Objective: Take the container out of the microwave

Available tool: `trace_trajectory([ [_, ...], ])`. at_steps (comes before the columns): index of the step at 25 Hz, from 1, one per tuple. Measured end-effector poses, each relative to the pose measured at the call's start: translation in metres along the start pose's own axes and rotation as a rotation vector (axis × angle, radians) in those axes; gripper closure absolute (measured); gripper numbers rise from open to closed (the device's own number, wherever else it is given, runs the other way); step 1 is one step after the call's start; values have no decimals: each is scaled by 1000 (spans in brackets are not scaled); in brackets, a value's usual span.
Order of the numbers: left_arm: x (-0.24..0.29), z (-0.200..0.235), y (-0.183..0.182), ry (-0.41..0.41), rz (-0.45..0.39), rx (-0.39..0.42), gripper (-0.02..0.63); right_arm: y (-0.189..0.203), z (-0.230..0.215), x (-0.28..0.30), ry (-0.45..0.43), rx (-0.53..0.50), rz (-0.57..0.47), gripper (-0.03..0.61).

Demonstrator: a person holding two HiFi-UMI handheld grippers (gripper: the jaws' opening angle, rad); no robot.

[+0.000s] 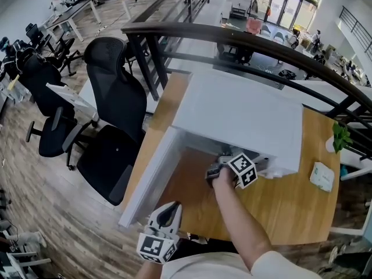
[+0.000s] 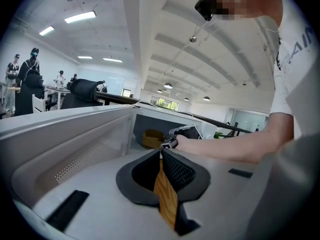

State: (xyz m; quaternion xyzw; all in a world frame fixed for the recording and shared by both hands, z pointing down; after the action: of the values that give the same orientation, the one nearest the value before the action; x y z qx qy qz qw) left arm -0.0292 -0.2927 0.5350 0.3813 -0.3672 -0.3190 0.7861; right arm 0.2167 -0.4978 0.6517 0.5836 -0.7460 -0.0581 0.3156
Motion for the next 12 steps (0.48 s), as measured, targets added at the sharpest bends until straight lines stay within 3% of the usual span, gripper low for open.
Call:
trace_trajectory([
  [12, -10, -6, 1, 58, -4, 13, 569, -9, -3, -44, -64, -7, -17, 543],
])
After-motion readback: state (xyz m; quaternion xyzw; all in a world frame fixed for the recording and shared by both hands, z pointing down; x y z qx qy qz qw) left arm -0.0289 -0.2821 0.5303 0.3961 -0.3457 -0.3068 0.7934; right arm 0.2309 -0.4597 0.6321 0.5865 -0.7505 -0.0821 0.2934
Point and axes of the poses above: the fingertips, and each gripper's own axes: x forward along the fingers, z to its left, y out of its underside, the point moved 9 cm from there along -x, backward along the fingers, and after that the axes turned 12 degrees about -x, right-handed, at the moved point
